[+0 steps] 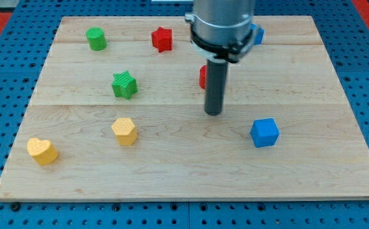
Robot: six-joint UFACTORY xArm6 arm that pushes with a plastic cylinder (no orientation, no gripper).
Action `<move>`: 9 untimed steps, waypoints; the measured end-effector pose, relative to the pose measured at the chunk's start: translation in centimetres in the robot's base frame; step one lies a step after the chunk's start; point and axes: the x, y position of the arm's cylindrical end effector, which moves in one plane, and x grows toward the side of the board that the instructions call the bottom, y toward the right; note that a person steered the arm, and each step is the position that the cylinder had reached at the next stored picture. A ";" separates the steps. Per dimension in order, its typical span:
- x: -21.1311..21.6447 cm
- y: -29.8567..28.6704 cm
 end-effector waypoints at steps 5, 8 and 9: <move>-9.5 6.5; -7.8 -3.3; -3.9 0.9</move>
